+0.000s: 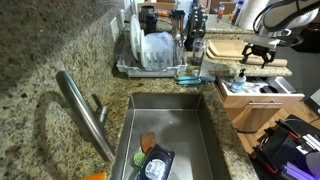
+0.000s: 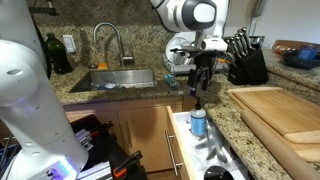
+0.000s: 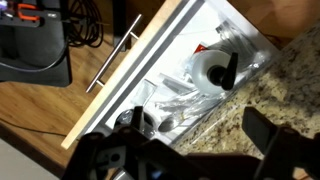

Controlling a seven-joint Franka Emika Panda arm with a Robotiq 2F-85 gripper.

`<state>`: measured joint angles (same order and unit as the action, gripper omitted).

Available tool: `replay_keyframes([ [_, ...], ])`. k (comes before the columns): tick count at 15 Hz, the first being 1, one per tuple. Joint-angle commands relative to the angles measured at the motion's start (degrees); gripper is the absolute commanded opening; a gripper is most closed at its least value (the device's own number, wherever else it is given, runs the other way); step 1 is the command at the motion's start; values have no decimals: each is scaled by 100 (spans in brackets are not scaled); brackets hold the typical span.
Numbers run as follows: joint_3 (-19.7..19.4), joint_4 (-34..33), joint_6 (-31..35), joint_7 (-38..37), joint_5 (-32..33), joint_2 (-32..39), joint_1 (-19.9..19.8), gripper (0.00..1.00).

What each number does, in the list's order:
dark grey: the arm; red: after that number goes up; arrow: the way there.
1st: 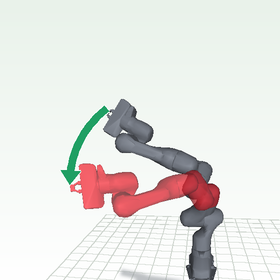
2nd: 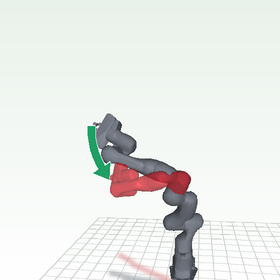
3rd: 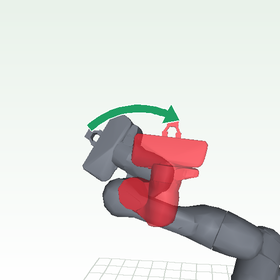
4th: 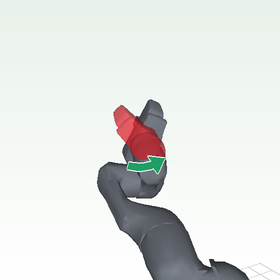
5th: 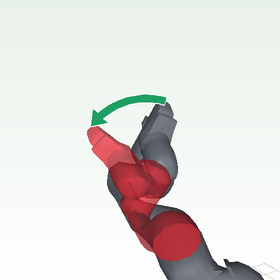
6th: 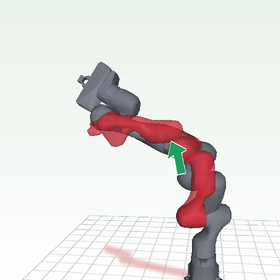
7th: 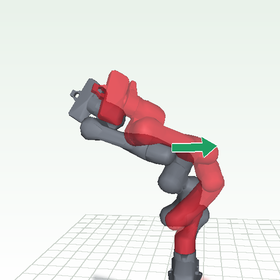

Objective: Place the white and blue pump bottle inside the open drawer

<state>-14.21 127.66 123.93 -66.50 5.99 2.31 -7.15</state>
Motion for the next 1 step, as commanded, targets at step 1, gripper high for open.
replay_keyframes([
  [1, 151, -77, -424, 4, 168, -271, -133, 100],
])
